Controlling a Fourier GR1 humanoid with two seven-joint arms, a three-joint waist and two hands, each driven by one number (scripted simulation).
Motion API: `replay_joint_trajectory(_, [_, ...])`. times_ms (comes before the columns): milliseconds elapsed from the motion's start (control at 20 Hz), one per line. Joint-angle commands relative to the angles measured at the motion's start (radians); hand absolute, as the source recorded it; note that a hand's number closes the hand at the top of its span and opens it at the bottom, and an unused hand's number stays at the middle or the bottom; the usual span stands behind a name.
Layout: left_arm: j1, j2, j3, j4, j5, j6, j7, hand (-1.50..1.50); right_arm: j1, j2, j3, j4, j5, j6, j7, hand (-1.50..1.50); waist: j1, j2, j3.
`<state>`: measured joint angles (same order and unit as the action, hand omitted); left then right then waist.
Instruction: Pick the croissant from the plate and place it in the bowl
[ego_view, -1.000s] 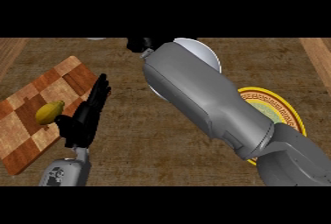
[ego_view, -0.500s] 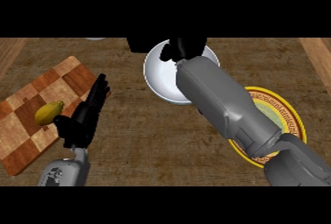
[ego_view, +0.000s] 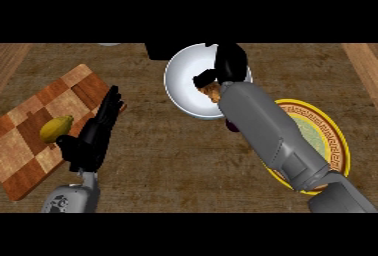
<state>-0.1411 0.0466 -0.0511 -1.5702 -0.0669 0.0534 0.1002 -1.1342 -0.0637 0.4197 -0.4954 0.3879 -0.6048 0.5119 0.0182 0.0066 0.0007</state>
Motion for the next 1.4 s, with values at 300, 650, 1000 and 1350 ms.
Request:
replay_joint_trajectory(300, [-0.002, -0.023, -0.018, 0.017, -0.020, 0.016, -0.002, 0.00, 0.059, -0.013, -0.149, -0.127, -0.055, -0.178, -0.271, -1.50, -0.009, -0.004, 0.000])
replay_joint_trajectory(650, [-0.010, 0.011, 0.041, 0.034, 0.001, 0.010, -0.013, 0.00, 0.199, -0.030, -0.160, -0.444, -0.080, -0.142, -0.106, -1.50, -0.041, -0.016, -0.001])
replay_joint_trajectory(1000, [0.002, -0.009, 0.010, -0.004, -0.008, 0.012, 0.021, 0.00, 0.411, -0.118, -0.182, -0.797, -0.143, -0.030, -0.061, -1.50, -0.037, -0.014, -0.001])
replay_joint_trajectory(1350, [-0.057, 0.019, 0.068, 0.035, 0.039, -0.021, 0.024, 0.00, 0.608, -0.117, -0.187, -0.963, -0.181, 0.071, -0.159, -1.50, -0.020, -0.008, -0.001])
